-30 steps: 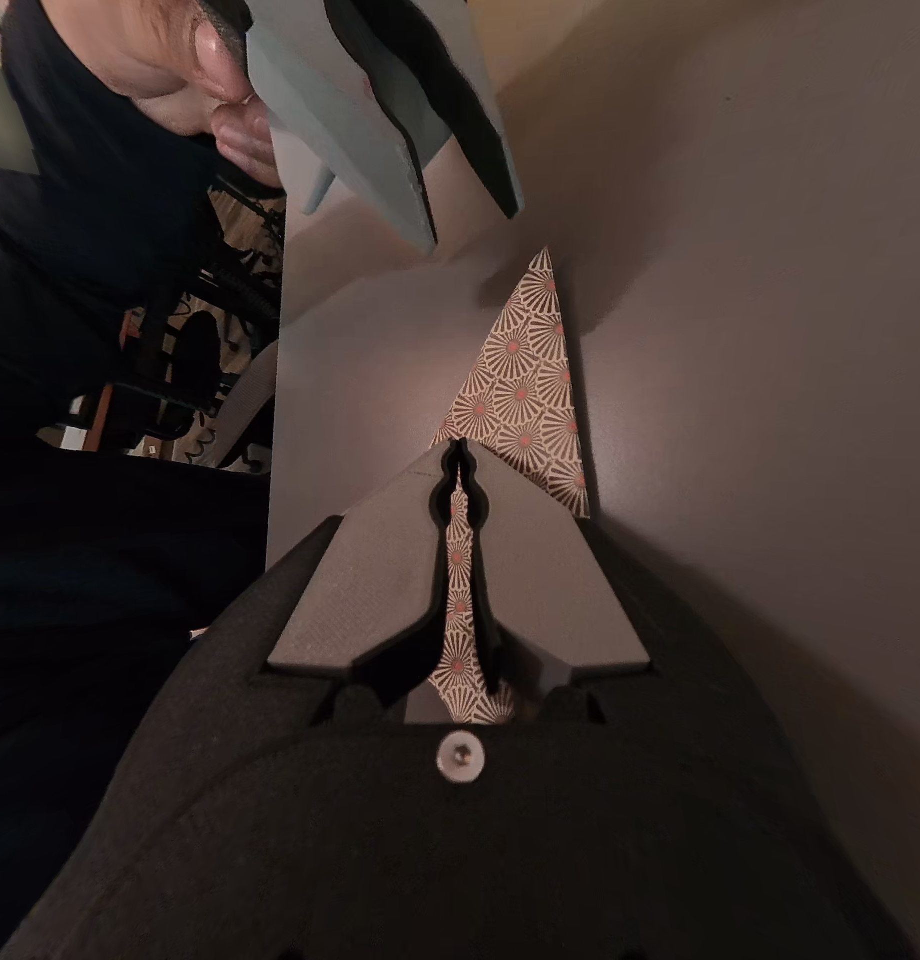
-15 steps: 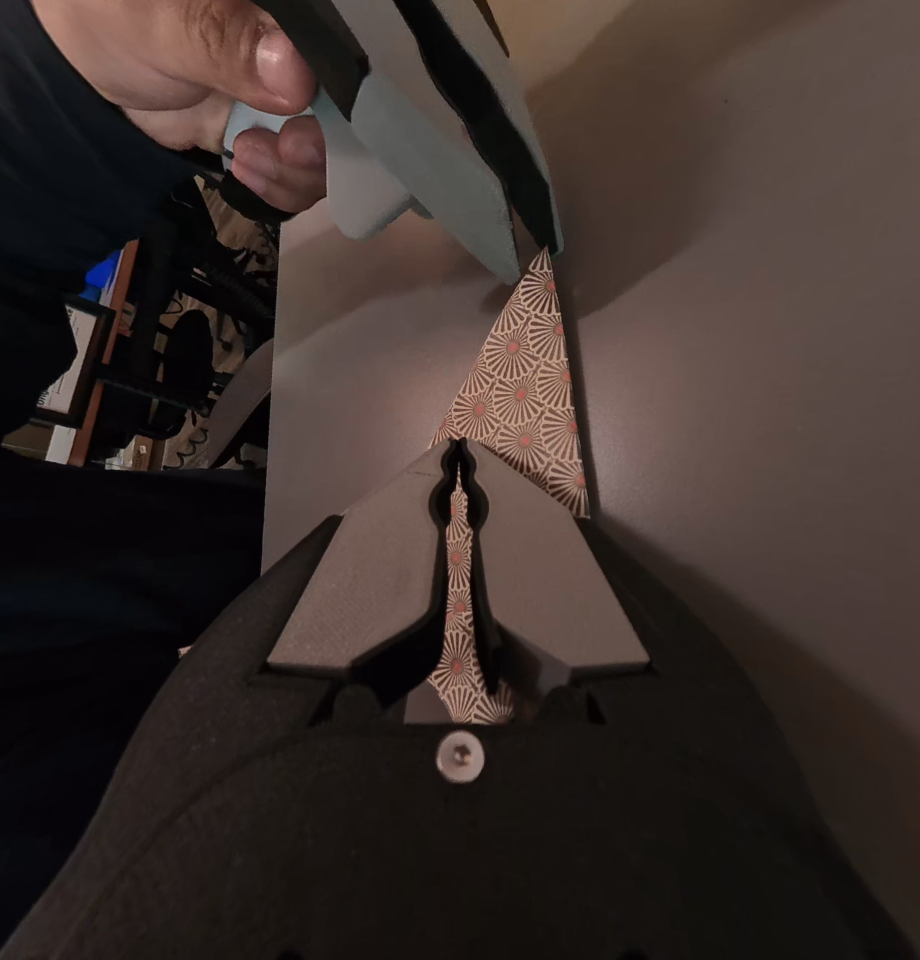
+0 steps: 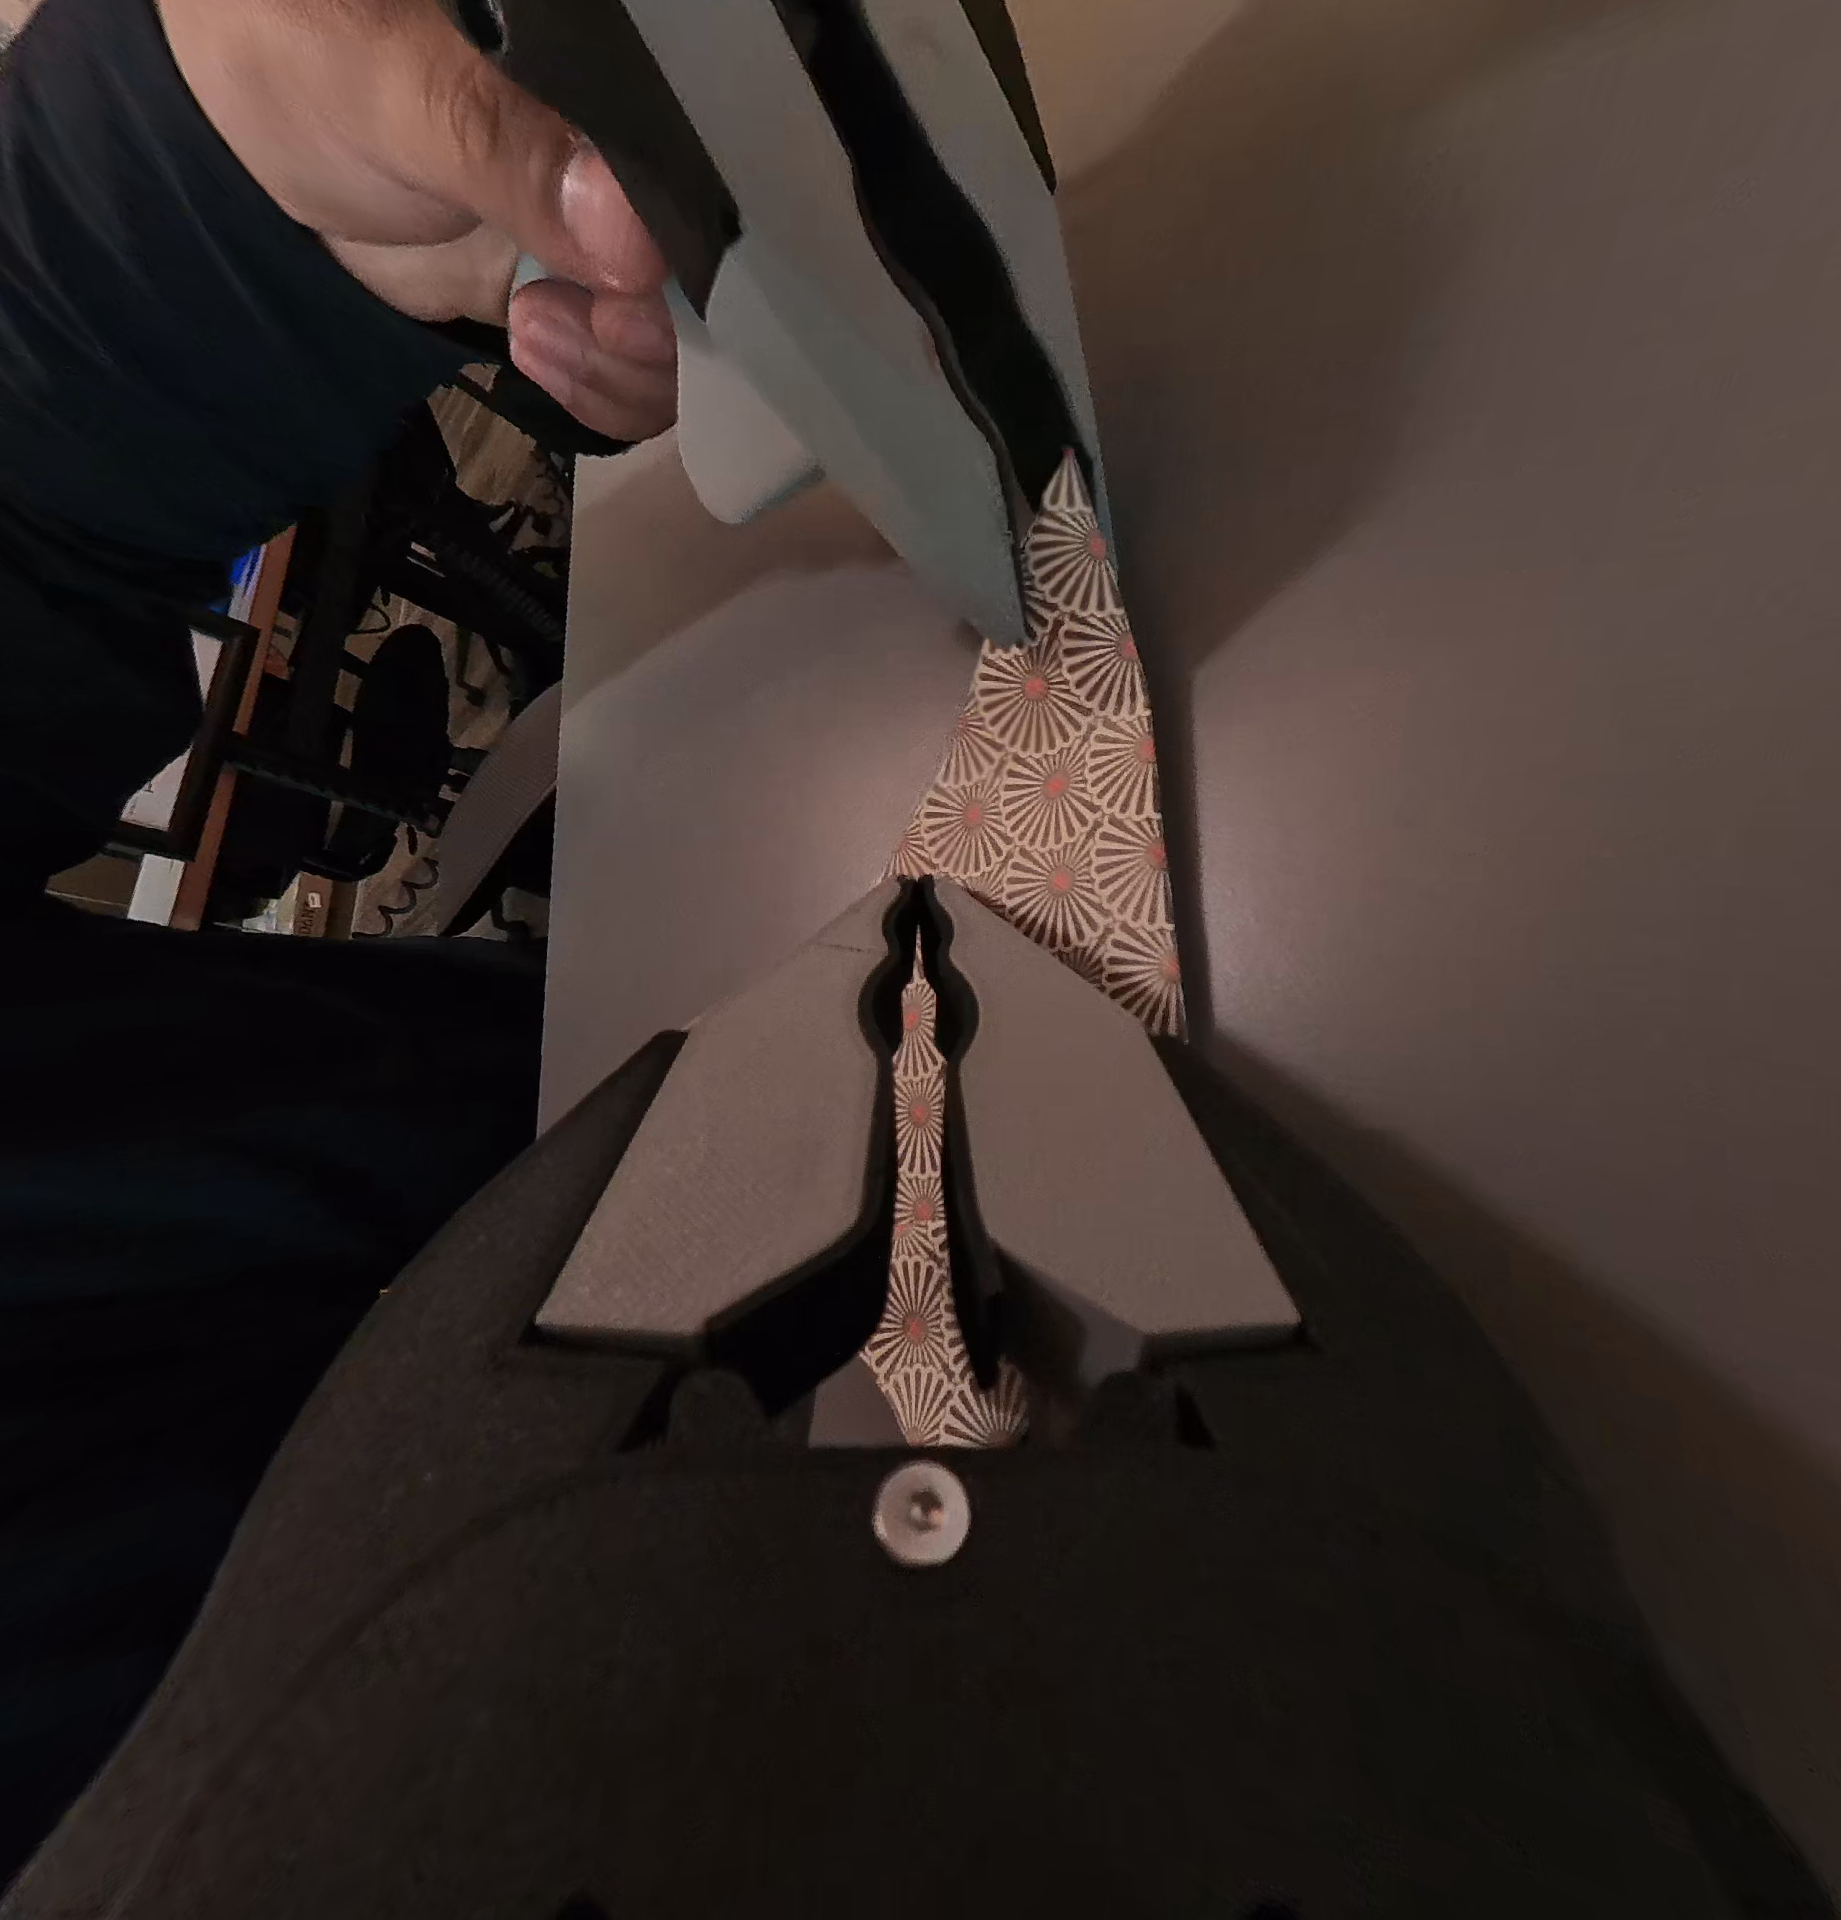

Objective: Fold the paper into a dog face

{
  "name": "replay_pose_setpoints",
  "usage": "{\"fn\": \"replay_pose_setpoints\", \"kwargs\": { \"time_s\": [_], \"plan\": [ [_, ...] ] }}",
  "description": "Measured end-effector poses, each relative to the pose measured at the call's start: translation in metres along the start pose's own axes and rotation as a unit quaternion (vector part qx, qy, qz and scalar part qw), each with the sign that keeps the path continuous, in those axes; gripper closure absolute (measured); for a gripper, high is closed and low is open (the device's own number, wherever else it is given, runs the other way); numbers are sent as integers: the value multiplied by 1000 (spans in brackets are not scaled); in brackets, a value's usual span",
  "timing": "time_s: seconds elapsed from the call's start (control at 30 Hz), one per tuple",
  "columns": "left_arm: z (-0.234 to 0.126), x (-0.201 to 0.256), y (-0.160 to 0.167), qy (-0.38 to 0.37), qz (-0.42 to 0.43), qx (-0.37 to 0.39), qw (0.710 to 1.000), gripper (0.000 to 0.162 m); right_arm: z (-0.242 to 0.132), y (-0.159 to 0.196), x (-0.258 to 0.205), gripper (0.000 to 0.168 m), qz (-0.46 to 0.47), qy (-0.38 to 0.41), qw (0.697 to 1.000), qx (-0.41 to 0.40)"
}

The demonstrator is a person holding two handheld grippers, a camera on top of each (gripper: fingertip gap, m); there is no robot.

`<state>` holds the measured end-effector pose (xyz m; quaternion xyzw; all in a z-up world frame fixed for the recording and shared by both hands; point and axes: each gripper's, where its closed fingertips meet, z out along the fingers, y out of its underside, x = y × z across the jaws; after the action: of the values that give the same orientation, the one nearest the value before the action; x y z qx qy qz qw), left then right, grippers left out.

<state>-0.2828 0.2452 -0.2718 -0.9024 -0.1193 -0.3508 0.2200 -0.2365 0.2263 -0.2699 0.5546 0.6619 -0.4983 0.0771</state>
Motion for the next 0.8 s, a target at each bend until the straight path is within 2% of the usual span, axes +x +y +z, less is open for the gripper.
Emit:
{"fn": "replay_pose_setpoints", "kwargs": {
  "time_s": [0.07, 0.1, 0.3, 0.53, 0.8],
  "plan": [
    [3, 2, 0, -9, 31, -5, 999, 161, 0, 0, 0, 168, 1, -1, 1000, 0],
    [3, 5, -1, -6, 42, -6, 999, 162, 0, 0, 0, 168, 2, -1, 1000, 0],
    [-1, 12, -11, -46, 130, 19, 990, 162, 0, 0, 0, 168, 7, -5, 1000, 0],
    [4, 13, -8, -122, 265, 44, 955, 162, -6, -7, 2, 168, 20, -9, 999, 24],
    [-4, 40, -6, -96, 342, 92, 930, 162, -6, -8, 11, 168, 40, 10, 999, 28]
  ]
}}
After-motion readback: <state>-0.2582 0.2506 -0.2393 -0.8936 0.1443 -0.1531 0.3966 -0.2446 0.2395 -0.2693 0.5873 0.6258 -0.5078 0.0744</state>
